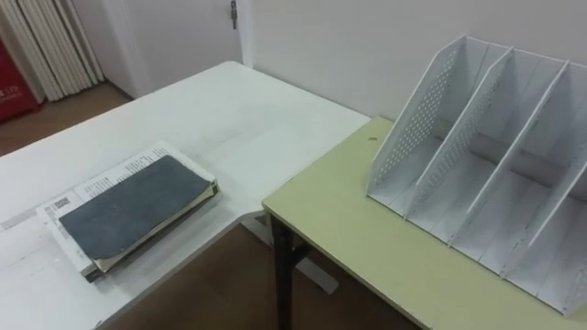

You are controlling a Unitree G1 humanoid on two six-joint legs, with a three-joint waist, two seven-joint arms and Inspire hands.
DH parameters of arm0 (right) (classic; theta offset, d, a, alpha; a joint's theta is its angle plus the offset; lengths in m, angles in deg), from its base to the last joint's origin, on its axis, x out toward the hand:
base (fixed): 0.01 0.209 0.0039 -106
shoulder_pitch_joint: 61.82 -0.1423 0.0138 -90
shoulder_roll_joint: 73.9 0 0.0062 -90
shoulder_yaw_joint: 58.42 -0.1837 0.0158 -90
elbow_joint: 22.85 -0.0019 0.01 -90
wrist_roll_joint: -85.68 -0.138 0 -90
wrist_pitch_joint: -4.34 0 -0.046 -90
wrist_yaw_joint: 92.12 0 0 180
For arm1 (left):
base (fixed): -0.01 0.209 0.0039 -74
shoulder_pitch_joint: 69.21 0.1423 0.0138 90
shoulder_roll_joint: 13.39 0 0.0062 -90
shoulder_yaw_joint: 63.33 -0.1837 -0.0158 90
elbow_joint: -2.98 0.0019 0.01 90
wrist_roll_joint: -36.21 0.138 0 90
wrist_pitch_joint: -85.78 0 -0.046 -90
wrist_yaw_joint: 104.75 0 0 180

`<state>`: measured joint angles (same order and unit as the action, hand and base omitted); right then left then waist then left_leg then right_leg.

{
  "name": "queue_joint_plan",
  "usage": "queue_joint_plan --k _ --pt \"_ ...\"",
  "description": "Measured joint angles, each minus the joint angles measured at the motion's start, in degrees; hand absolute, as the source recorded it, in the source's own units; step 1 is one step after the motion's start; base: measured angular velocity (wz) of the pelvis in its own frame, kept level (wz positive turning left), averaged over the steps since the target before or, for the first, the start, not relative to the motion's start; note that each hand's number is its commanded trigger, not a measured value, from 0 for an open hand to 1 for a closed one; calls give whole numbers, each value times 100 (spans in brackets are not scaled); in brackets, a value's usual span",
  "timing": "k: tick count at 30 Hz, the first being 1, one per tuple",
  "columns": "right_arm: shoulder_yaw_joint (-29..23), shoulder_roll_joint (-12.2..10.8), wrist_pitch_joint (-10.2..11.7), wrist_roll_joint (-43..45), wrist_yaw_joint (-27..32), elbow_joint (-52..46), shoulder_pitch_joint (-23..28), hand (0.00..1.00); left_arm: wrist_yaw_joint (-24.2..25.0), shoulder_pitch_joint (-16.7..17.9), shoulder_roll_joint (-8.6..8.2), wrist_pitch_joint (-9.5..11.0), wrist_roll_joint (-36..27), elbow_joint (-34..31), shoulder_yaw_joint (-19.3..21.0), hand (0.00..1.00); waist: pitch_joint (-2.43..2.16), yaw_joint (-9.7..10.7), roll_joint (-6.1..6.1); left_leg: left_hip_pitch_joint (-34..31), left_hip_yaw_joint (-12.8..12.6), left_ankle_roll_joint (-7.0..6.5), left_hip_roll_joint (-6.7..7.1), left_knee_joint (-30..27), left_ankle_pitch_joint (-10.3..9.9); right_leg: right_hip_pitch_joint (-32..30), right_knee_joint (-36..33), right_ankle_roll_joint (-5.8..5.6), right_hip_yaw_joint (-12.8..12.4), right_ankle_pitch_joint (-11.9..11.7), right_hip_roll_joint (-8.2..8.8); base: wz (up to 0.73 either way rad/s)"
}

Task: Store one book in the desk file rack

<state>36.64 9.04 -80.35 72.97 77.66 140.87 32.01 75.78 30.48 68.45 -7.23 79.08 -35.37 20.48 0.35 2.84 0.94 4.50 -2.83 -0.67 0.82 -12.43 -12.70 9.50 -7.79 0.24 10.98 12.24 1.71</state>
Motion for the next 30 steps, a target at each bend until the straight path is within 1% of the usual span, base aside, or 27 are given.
queue_joint_plan --k 1,2,3,5,7,8,10,11,12,13,15,17,18,20,23,24,25,27,28,30 --pt "19 0 52 1 -5 -5 -4 0 -21 -11 17 37 103 -171 -102 0 3 18 0 -8 -4 -2 0 12 1 -37 -5 0 -22 0 -1 0" --pt "45 0 67 4 -6 -5 -16 0 -25 -18 31 67 190 -278 -151 0 16 20 3 -9 -5 -3 0 20 2 -45 -7 1 -33 -1 -2 -5" --pt "49 1 100 5 -10 -6 -20 0 -43 -20 57 145 311 -474 -273 0 25 22 4 4 -4 -4 -1 42 3 -46 -4 3 -78 -2 -6 -5" --pt "96 3 119 -1 -16 -13 -19 0 -90 -22 56 245 486 -786 -471 0 24 51 3 12 -9 -4 2 73 3 -49 -4 3 -124 -2 -7 0" --pt "147 25 153 6 -55 -32 -28 0 -183 -108 34 426 785 -1053 -799 0 24 94 5 11 -29 -4 4 77 3 -54 -4 2 -146 -3 -7 0" --pt "164 30 159 11 -60 -30 -41 0 -204 -158 35 461 855 -1059 -900 0 23 116 5 13 -30 -4 5 83 3 -55 -3 2 -148 -3 -7 0" --pt "273 43 160 89 -43 -28 -111 0 -245 -335 41 510 919 -1057 -1315 0 20 180 0 23 -31 -5 4 96 3 -56 -4 2 -158 -3 -11 -2" --pt "283 43 160 106 -37 -27 -122 0 -257 -368 42 517 914 -1057 -1417 0 19 205 -1 27 -31 -5 4 98 4 -56 -2 2 -157 -3 -13 -3" --pt "334 43 159 110 -25 -23 -141 0 -283 -408 44 523 916 -1078 -1613 0 15 227 -1 26 -31 -5 4 103 4 -55 -2 2 -163 -3 -13 0" --pt "386 45 158 109 -15 -31 -152 0 -284 -392 61 523 920 -1245 -1781 0 15 264 3 31 -31 -5 3 104 4 -57 -2 2 -174 -3 -12 0" --pt "399 47 144 112 5 -27 -180 0 -286 -390 72 539 956 -1497 -1964 0 14 281 6 28 -31 -6 4 103 4 -71 -1 2 -200 -3 -13 0" --pt "426 48 124 160 5 -22 -215 0 -287 -389 79 557 1108 -1752 -2054 0 3 300 -7 32 -27 -12 7 102 8 -70 -3 3 -232 -3 -13 -2" --pt "425 51 120 173 6 -18 -215 0 -292 -388 111 576 1253 -1955 -2105 0 12 306 11 53 -25 -13 8 103 9 -61 -4 3 -247 -4 -13 -5" --pt "428 53 110 179 9 -20 -214 0 -425 -390 142 602 1434 -2176 -2106 0 9 308 8 97 -25 -14 9 110 9 -39 -13 4 -288 -4 -15 -9" --pt "412 57 109 171 23 -22 -206 0 -633 -396 253 610 1813 -2640 -2094 0 -4 322 -12 101 -23 -14 5 112 9 -48 -18 8 -290 -14 -17 -5" --pt "388 62 106 164 29 -21 -198 0 -723 -396 314 615 1965 -2909 -2091 0 -6 321 -15 99 -15 -15 6 112 10 -47 -16 7 -279 -17 -16 0" --pt "385 63 103 169 37 -22 -198 0 -899 -400 362 634 2040 -3133 -2076 0 -18 321 -32 100 -2 -17 7 112 11 -38 -15 6 -289 -18 -16 0" --pt "384 68 102 171 40 -23 -193 0 -1197 -434 397 672 2046 -3315 -2058 0 -30 322 -49 99 9 -20 9 111 13 -32 -16 6 -284 -20 -16 3" --pt "385 77 98 168 41 -22 -190 0 -1390 -467 410 691 2052 -3335 -2058 0 -39 322 -65 99 33 -23 12 112 16 -26 -17 6 -279 -20 -16 4" --pt "384 93 96 168 40 -21 -185 0 -1618 -473 461 714 2113 -3350 -2041 0 -51 324 -85 102 47 -24 11 110 18 -22 -18 6 -275 -21 -17 0"
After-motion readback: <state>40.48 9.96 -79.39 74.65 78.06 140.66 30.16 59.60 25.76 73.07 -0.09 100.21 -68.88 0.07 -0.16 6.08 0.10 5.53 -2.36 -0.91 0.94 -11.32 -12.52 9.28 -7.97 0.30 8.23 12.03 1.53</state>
